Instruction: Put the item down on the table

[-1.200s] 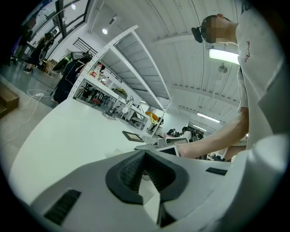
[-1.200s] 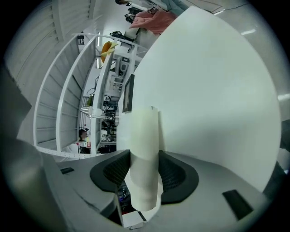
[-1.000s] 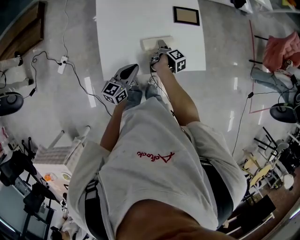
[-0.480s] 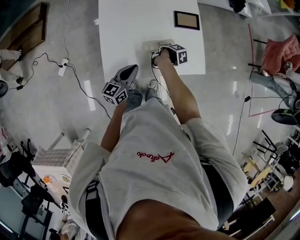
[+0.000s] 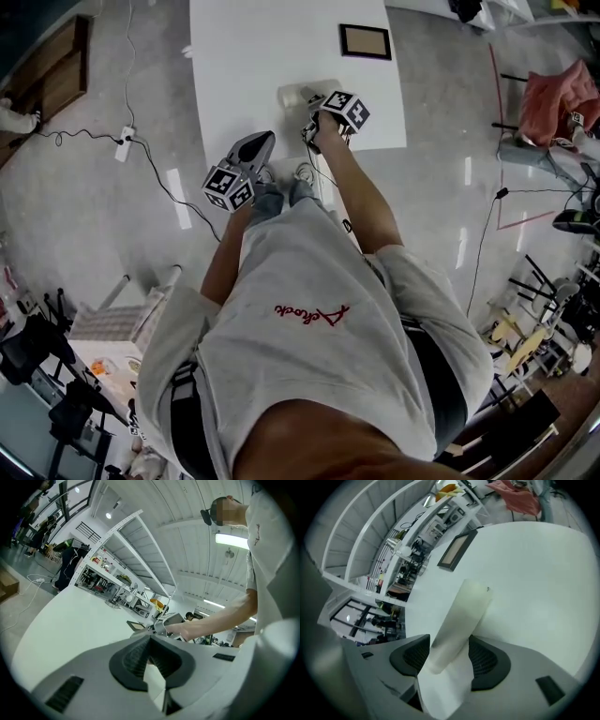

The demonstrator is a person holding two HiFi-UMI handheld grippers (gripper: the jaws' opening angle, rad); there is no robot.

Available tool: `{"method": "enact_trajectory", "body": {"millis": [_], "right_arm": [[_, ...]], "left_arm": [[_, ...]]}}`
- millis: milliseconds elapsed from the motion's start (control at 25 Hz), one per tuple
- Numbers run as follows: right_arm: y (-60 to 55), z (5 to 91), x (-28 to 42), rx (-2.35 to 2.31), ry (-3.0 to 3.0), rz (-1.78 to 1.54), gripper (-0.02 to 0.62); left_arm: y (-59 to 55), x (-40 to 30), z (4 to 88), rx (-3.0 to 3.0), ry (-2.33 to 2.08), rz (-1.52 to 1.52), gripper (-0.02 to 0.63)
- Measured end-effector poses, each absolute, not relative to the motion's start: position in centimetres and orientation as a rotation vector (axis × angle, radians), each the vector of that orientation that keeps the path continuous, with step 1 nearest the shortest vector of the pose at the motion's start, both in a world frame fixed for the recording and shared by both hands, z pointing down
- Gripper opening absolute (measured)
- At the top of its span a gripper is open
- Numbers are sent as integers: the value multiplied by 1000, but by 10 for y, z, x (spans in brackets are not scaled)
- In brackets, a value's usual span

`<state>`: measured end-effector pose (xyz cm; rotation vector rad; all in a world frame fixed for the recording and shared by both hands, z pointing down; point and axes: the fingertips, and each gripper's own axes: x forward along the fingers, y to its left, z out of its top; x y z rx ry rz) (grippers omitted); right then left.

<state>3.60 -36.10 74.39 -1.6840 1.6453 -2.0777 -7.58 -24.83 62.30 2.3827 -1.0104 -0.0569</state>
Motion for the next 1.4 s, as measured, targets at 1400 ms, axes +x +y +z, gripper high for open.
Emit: {"method": "enact_trajectory", "body": {"millis": [1400], "right_arm": [[-340,755,35,-1691,3408,-1199,177]], "left_arm": [[-245,-69,622,2382,-954,-66,13]]}}
